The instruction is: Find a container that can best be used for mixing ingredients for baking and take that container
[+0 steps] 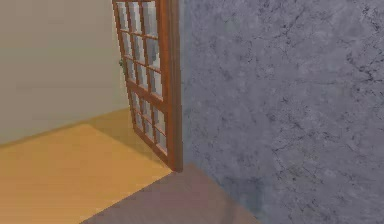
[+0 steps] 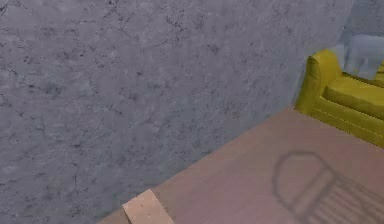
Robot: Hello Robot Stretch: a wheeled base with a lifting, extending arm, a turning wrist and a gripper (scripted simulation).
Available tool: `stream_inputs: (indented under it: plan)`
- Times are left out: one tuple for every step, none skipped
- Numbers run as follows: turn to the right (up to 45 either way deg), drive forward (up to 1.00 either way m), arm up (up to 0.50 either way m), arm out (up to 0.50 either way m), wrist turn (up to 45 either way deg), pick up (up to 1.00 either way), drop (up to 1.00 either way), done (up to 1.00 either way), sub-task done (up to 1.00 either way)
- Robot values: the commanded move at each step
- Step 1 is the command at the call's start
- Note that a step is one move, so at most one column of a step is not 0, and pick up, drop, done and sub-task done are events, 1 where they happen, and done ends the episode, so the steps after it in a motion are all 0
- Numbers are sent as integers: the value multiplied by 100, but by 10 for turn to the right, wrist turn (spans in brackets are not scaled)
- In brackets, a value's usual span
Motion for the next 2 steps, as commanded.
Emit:
stream_inputs:
  plan:
    - [60,0,0,0,0,0,0,0,0]
    - [0,15,0,0,0,0,0,0,0]
